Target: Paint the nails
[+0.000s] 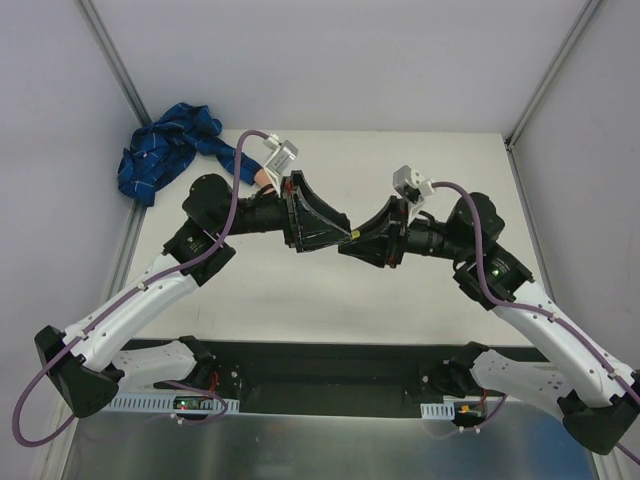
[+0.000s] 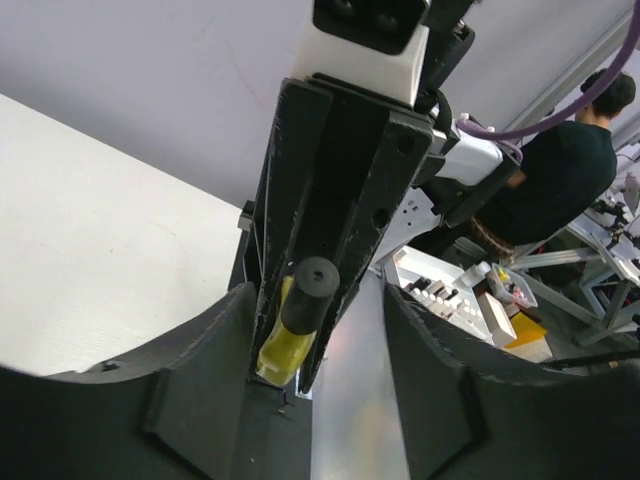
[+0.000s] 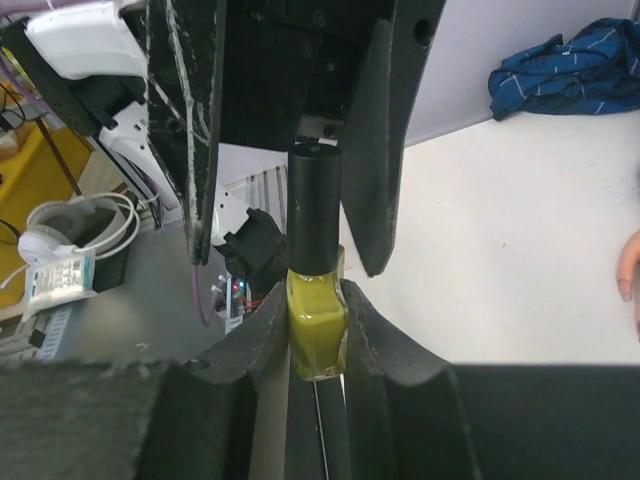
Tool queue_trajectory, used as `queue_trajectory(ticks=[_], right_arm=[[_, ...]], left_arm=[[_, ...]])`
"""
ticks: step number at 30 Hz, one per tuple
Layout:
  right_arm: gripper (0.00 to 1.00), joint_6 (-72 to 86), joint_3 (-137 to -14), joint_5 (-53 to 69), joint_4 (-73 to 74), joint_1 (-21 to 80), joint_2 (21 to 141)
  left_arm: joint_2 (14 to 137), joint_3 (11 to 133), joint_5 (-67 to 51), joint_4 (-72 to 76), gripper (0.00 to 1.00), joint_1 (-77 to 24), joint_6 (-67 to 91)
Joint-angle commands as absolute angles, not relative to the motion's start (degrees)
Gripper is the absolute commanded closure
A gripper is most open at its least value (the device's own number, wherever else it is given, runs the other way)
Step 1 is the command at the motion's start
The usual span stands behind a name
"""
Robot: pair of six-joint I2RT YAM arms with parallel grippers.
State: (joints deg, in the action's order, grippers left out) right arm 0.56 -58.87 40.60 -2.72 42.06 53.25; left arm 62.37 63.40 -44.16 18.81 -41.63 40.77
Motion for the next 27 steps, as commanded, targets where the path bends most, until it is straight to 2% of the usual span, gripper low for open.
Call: queue_trajectory(ticks=[1, 4, 5, 7, 9, 10, 11, 12, 14, 17, 19, 20, 21, 22, 23, 24, 26, 27], right_arm=[[1.0, 4.4, -58.89, 44.04, -9.76, 41.04, 53.44], [1.0, 3.78, -58.98, 41.41, -9.14, 41.04, 53.7], [1.0, 3.08, -59.15, 38.44, -7.49, 41.22, 53.7], [1.0, -1.65, -60.11, 33.43, -3.8, 43.41, 53.61], [1.0, -6.74, -62.92, 19.49, 4.1, 50.05, 53.79], [1.0, -12.95, -63.97, 10.55, 6.83, 54.01, 54.31], [1.0, -15.7, -65.03, -14.43, 9.99, 58.66, 55.19], [1.0, -18.78, -66.61, -27.2, 10.28, 67.67, 56.15], [1.0, -25.9, -67.76, -52.6, 6.97, 74.07, 60.54], [1.0, -29.53, -67.85, -55.64, 3.79, 77.34, 62.58], [1.0, -29.79, -67.41, -52.4, 3.78, 76.99, 62.32], [1.0, -29.71, -66.98, -46.12, 3.78, 76.3, 61.36], [1.0, -29.27, -65.93, -42.92, 3.78, 75.85, 60.74], [1.0, -28.75, -65.31, -36.71, 3.87, 75.24, 60.12], [1.0, -27.17, -65.04, -33.17, 4.3, 73.49, 58.81], [1.0, -26.38, -64.69, -29.83, 4.74, 72.43, 58.19], [1.0, -24.1, -63.9, -20.07, 5.8, 69.02, 56.52], [1.0, -23.21, -63.81, -16.47, 6.5, 67.78, 56.08]], left_arm=[[62.05, 65.3, -47.02, 21.89, 0.59, -41.48, 40.87], [61.96, 65.65, -44.92, 20.05, 0.74, -41.49, 39.64], [61.53, 65.74, -44.04, 19.26, 0.88, -41.57, 38.42], [60.91, 66.0, -38.43, 16.8, 1.0, -41.75, 37.45], [60.03, 66.44, -33.95, 13.11, 1.0, -42.36, 35.17], [59.77, 66.71, -29.49, 11.96, 1.0, -43.84, 34.11], [59.33, 67.06, -26.22, 9.69, 1.0, -44.81, 31.93], [59.24, 67.67, -23.23, 8.8, 1.0, -46.39, 30.86], [59.5, 68.29, -12.78, 5.65, 1.0, -50.26, 29.54], [60.38, 68.99, -6.51, 3.43, 1.0, -51.5, 30.93], [60.73, 68.99, -5.8, 2.55, 1.0, -51.42, 31.55], [60.99, 69.08, -6.06, 2.29, 1.0, -51.5, 31.81], [60.91, 69.08, -6.06, 2.02, 0.97, -51.42, 32.16], [60.65, 69.0, -6.06, 2.02, 0.87, -51.42, 32.78], [60.56, 68.73, -6.59, 2.02, 0.77, -51.42, 32.87], [60.38, 68.73, -7.2, 2.02, 0.57, -51.42, 32.78], [59.94, 68.82, -10.0, 2.02, 0.43, -51.07, 31.64], [59.68, 68.64, -10.72, 2.02, 0.29, -50.8, 31.38]])
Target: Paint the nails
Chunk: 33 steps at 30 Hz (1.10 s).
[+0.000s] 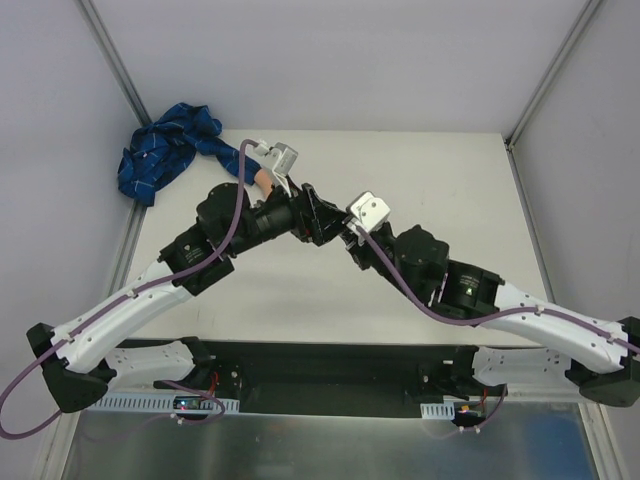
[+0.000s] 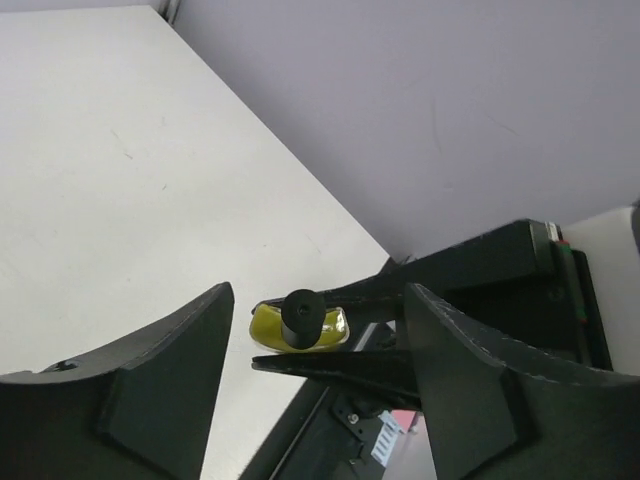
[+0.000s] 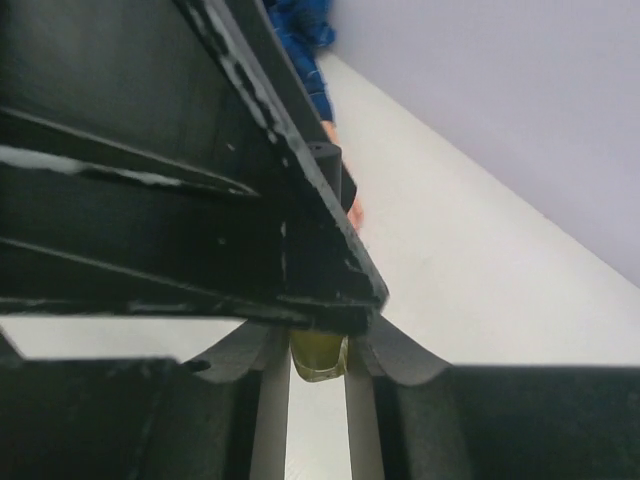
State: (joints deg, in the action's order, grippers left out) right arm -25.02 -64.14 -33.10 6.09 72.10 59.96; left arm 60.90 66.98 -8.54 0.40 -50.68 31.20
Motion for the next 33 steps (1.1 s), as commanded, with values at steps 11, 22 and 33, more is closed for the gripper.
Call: queue_trajectory(ticks=[11, 22, 33], right_arm=[[1.0, -6.34, -60.82, 31.79, 1.33, 47.56, 52.73], [1.0, 4.83, -60.73, 45.26, -9.49, 41.84, 55.19], [1.0, 0.3, -62.4, 34.22, -1.89, 42.1, 55.73]], left_arm=[[56.6, 57.57, -36.55, 25.64, 0.2, -37.44, 45.34], [61.0, 59.77, -47.81, 35.16, 0.44, -37.44, 49.48], [60.21, 63.62, -34.17, 20.43, 1.0, -40.59, 37.31]])
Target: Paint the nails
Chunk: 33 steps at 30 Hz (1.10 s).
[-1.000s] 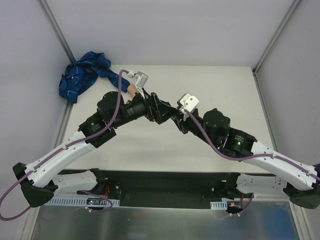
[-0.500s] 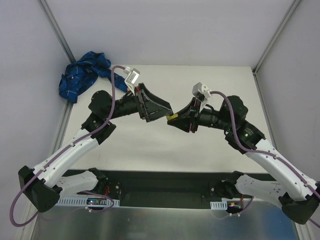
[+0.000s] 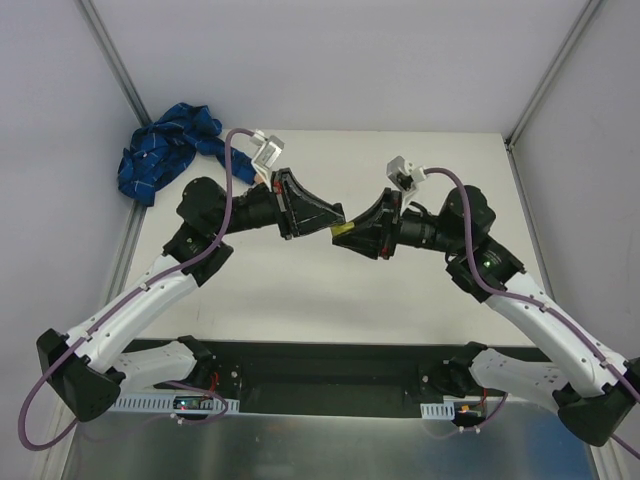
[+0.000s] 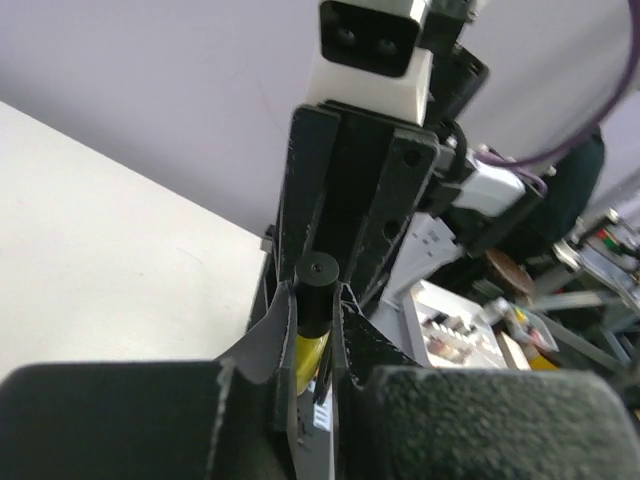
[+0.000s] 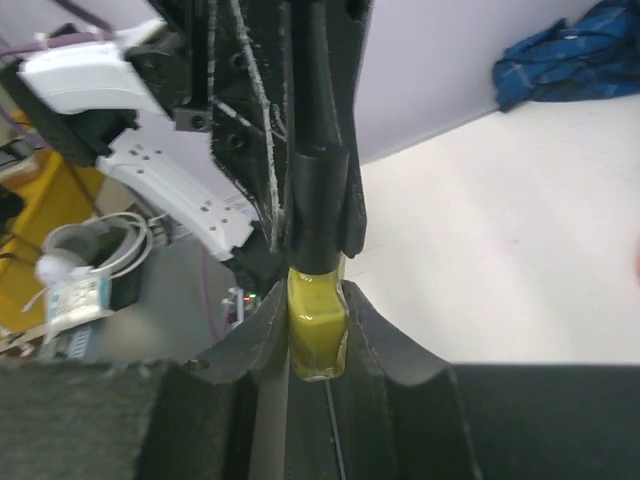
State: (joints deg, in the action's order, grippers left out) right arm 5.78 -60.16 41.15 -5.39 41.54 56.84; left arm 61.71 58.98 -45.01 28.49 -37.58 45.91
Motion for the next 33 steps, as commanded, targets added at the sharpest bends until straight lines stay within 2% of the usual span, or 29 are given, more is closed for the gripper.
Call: queue_trajectory(ticks=[1, 2, 3, 4, 5, 6, 9, 11, 14, 15, 17, 18, 19, 22, 25, 28, 29, 30, 33], right_arm=[[1.0, -3.13, -63.01, 24.1, 1.37, 44.45, 55.55], [1.0, -6.21, -65.45, 16.51, 4.54, 46.73, 55.55], [1.0, -9.55, -66.87, -3.58, 10.66, 49.72, 55.89], [1.0, -14.19, -68.19, -12.04, 12.2, 54.53, 57.81], [1.0, -16.41, -69.16, -18.91, 13.09, 56.15, 58.96], [1.0, -17.74, -69.95, -30.73, 12.23, 57.21, 60.02], [1.0, -24.33, -69.7, -41.09, 6.1, 58.01, 64.5], [1.0, -28.63, -69.44, -40.7, 2.65, 57.57, 66.43], [1.0, -27.96, -69.79, -30.01, -1.74, 54.24, 67.32], [1.0, -27.34, -69.7, -22.75, -2.54, 51.79, 67.41], [1.0, -25.24, -68.65, -15.59, -5.26, 49.14, 67.5], [1.0, -24.09, -68.29, -8.25, -5.97, 46.17, 67.5], [1.0, -22.6, -67.86, -4.35, -6.5, 44.58, 67.41], [1.0, -17.94, -68.64, 12.09, -6.68, 38.95, 68.73], [1.0, -13.46, -68.82, 23.97, -7.38, 34.99, 70.13], [1.0, -7.14, -69.08, 36.44, -10.18, 31.91, 71.98], [1.0, -4.42, -69.52, 45.18, -14.2, 30.86, 72.85], [1.0, 2.39, -69.96, 49.35, -16.85, 29.28, 75.47], [1.0, 8.68, -72.33, 59.22, -23.1, 28.74, 78.74]], left_arm=[[60.21, 65.55, -30.27, 14.39, 1.0, -41.56, 35.0], [60.29, 66.52, -25.71, 11.63, 1.0, -42.62, 32.63], [61.25, 67.32, -21.4, 9.86, 1.0, -44.54, 29.39], [61.96, 68.63, -14.57, 8.63, 1.0, -44.73, 28.83], [62.92, 69.25, -12.07, 6.96, 1.0, -44.74, 29.0], [65.19, 70.04, -9.69, 6.07, 1.0, -44.74, 29.35], [69.76, 73.29, -1.95, 4.75, 1.0, -44.74, 30.76], [71.8, 75.4, 2.18, 4.75, 1.0, -44.74, 31.72], [75.23, 78.83, 3.34, 4.39, 1.0, -44.56, 32.26], [76.63, 80.4, 2.9, 4.39, 1.0, -44.39, 32.26], [77.78, 81.56, -0.59, 4.39, 1.0, -42.55, 33.83], [77.78, 82.08, -2.53, 4.48, 0.98, -41.84, 34.53], [77.78, 82.09, -4.11, 4.74, 0.78, -40.97, 35.15], [76.82, 80.78, -10.62, 6.32, 0.42, -38.33, 36.21], [74.63, 78.84, -18.09, 7.82, 0.26, -36.22, 36.47], [71.81, 75.42, -23.63, 11.66, 0.18, -34.28, 37.61], [70.68, 74.37, -25.03, 13.34, 0.18, -33.76, 38.92], [70.32, 72.53, -29.14, 15.53, 0.18, -32.18, 39.81], [70.92, 72.16, -35.92, 18.89, 0.2, -29.46, 43.32]])
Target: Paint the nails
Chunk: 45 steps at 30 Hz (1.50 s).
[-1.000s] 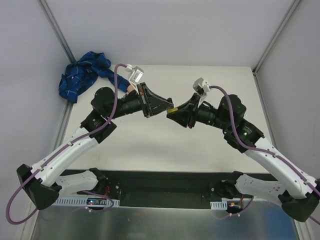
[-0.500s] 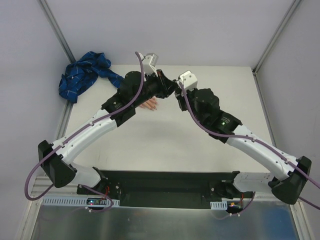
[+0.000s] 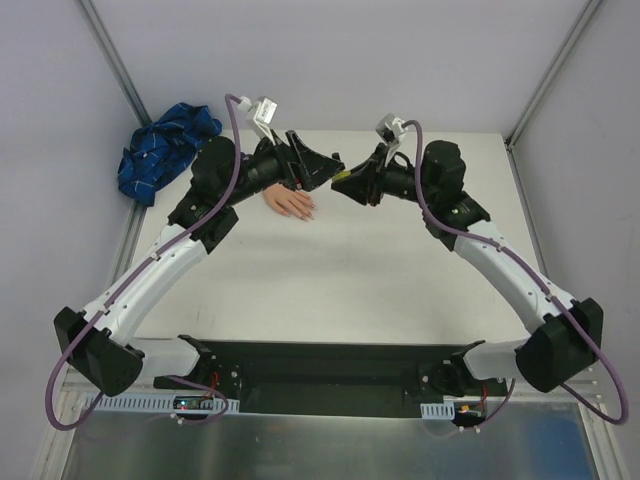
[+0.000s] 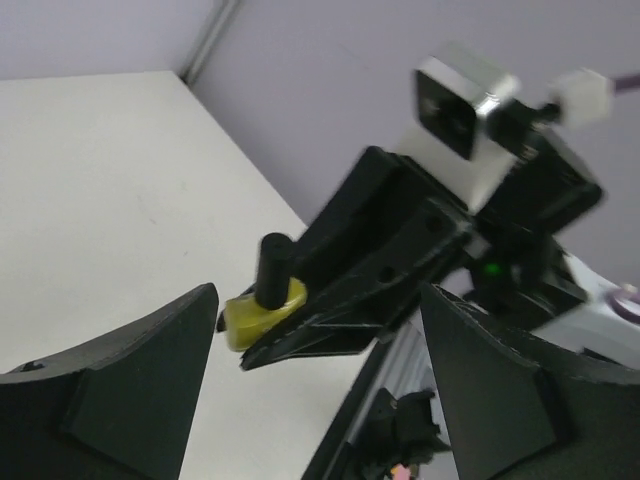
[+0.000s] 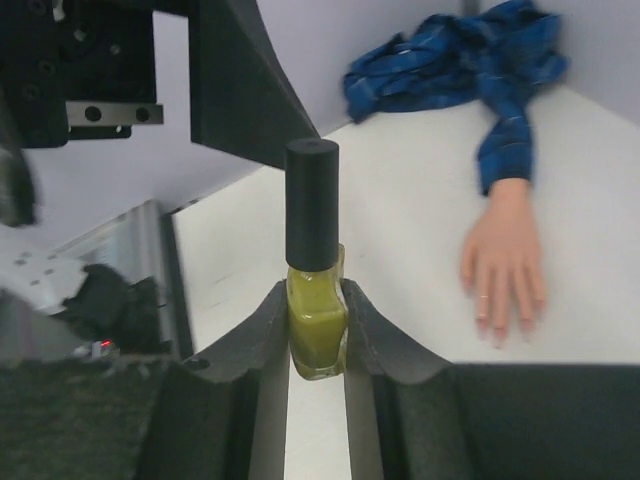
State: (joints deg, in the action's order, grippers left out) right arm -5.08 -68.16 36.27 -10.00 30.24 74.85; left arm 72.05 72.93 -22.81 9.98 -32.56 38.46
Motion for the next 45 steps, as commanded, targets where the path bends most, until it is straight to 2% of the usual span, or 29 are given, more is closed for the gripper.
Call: queue_trajectory(ticks=[1, 5, 11, 13, 15, 16, 17, 21, 25, 28, 29, 30, 31, 33, 34, 35, 37, 45], right_arm=[[1.0, 12.01, -72.51, 60.11, -26.16, 28.65, 80.14], [1.0, 17.75, -72.51, 61.78, -31.9, 28.57, 81.74], [1.0, 23.72, -73.3, 62.23, -38.66, 28.56, 84.02], [1.0, 24.17, -73.91, 61.96, -39.29, 28.56, 84.46], [1.0, 23.82, -74.18, 60.91, -38.94, 28.57, 84.64], [1.0, 22.69, -74.01, 60.21, -36.85, 28.56, 84.46], [1.0, 21.11, -74.18, 58.38, -34.65, 28.65, 84.11], [1.0, 12.58, -73.83, 54.06, -26.64, 29.27, 81.66], [1.0, 8.89, -74.09, 52.12, -21.47, 29.71, 80.69], [1.0, 1.01, -74.35, 45.99, -13.67, 31.72, 78.24], [1.0, -1.56, -74.44, 39.53, -11.54, 33.9, 77.44], [1.0, -4.28, -74.1, 34.94, -9.51, 35.4, 76.56], [1.0, -9.44, -73.74, 22.54, -6.53, 37.42, 75.77], [1.0, -15.36, -71.73, 6.42, -5.8, 45.85, 72.96], [1.0, -17.12, -71.2, -9.16, -6.84, 51.01, 72.43], [1.0, -19.49, -70.84, -13.49, -7.99, 52.54, 72.25], [1.0, -18.82, -70.14, -15.91, -10.01, 53.44, 72.25], [1.0, -17.75, -68.64, -8.0, -12.48, 52.38, 70.76]], left_arm=[[71.36, 72.68, -37.86, 19.07, 0.21, -29.01, 43.68], [73.56, 75.14, -41.92, 17.84, 0.32, -28.13, 43.95], [74.18, 75.32, -42.1, 16.88, 0.39, -27.95, 43.95], [74.53, 75.5, -42.27, 16.79, 0.46, -27.95, 43.86], [74.71, 76.29, -41.66, 16.35, 0.58, -27.86, 43.51], [74.45, 76.38, -41.05, 15.74, 0.71, -27.86, 42.9], [74.36, 76.46, -40.61, 15.56, 0.74, -27.86, 42.46], [73.92, 76.73, -37.27, 14.24, 0.79, -27.86, 40.96], [74.44, 76.73, -37.36, 14.24, 0.77, -27.86, 41.39], [73.83, 75.94, -34.91, 14.24, 0.97, -28.12, 42.36], [73.74, 75.33, -33.59, 14.24, 1.0, -28.39, 42.45], [73.39, 75.06, -32.44, 14.06, 1.0, -28.82, 42.45], [72.69, 74.28, -28.34, 13.89, 1.0, -29.79, 42.19], [71.72, 73.13, -23.75, 13.8, 1.0, -31.28, 42.1], [70.76, 71.99, -18.34, 13.8, 1.0, -33.03, 41.49], [70.4, 71.72, -16.02, 13.8, 1.0, -34.09, 40.88], [69.87, 71.46, -12.93, 13.62, 1.0, -35.76, 39.91], [67.77, 69.09, -10.82, 14.15, 1.0, -37.18, 40.96]])
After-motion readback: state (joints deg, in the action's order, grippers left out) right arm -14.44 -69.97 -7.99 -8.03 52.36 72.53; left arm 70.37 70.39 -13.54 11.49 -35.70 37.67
